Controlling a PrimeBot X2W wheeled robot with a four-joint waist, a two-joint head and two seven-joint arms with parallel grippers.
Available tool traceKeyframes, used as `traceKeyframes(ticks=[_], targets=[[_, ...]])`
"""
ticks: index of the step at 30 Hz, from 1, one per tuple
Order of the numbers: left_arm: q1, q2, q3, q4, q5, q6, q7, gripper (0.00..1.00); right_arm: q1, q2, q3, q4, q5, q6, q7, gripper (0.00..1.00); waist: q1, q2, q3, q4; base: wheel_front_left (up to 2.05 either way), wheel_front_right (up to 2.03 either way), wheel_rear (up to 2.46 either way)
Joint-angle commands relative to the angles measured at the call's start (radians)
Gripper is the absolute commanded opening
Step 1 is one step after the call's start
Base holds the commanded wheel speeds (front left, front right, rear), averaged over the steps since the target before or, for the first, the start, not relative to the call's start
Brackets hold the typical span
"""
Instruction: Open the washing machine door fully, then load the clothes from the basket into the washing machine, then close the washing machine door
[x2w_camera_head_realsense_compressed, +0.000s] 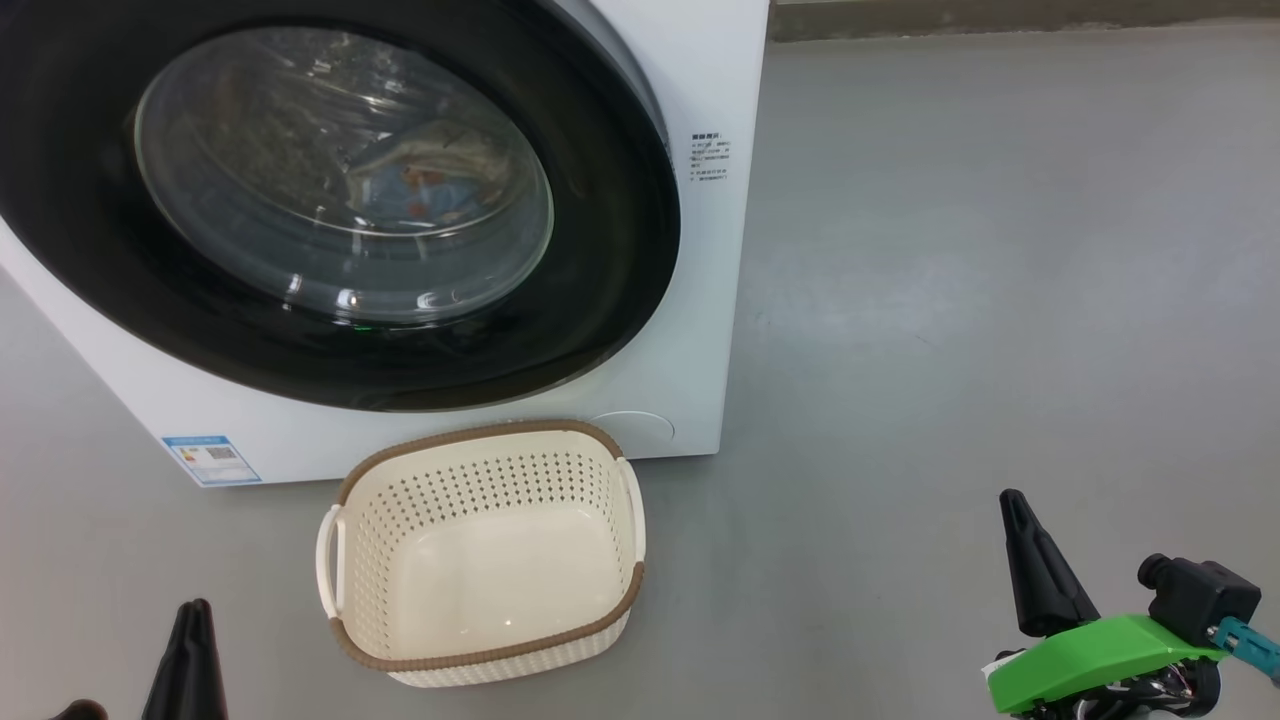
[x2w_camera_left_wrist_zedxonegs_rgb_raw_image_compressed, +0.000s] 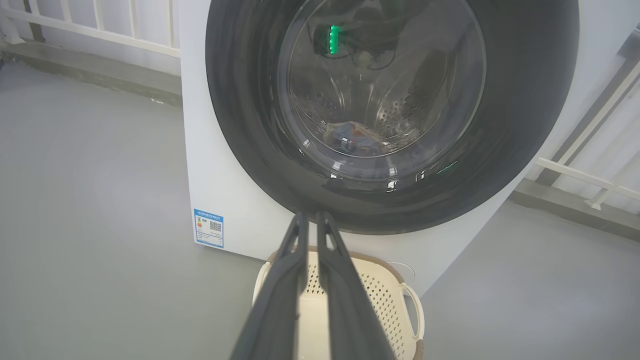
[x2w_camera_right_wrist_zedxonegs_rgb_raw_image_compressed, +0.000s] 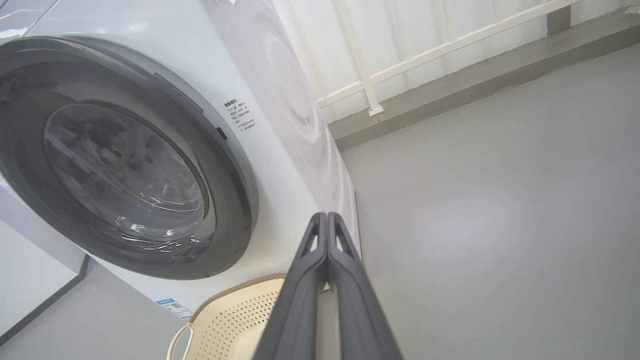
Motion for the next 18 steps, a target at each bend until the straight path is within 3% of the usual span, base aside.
traceKeyframes(ticks=[1, 18], targets=[[-0.026, 0.01, 0.007, -0.017, -0.03, 0.0, 0.008, 0.0, -0.03, -0.011, -0.011, -0.024, 0.027, -0.001, 0.004, 0.0, 0.0, 0.0, 0.0, 0.001, 0.0, 0.0, 0.0], [-0.045, -0.005, 0.009, -0.017, -0.215, 0.0, 0.057, 0.0, -0.037, -0.009, -0.031, -0.025, 0.203, -0.001, 0.051, 0.0, -0.0001, 0.0, -0.006, 0.011, 0.0, 0.0, 0.0]])
